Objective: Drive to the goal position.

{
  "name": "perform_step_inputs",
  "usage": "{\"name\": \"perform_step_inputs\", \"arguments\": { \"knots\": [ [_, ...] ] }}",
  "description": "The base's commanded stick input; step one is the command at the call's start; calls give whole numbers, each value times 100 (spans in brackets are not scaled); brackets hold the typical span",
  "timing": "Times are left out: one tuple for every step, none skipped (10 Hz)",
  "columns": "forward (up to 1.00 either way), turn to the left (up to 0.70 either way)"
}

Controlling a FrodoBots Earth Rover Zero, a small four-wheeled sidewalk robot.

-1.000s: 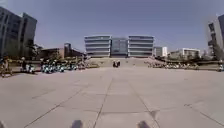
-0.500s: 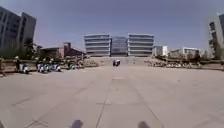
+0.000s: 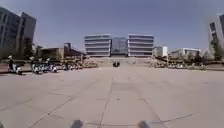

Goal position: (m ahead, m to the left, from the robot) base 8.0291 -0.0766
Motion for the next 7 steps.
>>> {"name": "perform_step_inputs", "arguments": {
  "knots": [
    [100, 0],
    [100, 0],
    [100, 0],
    [100, 0],
    [100, 0],
    [100, 0],
    [100, 0]
  ]
}}
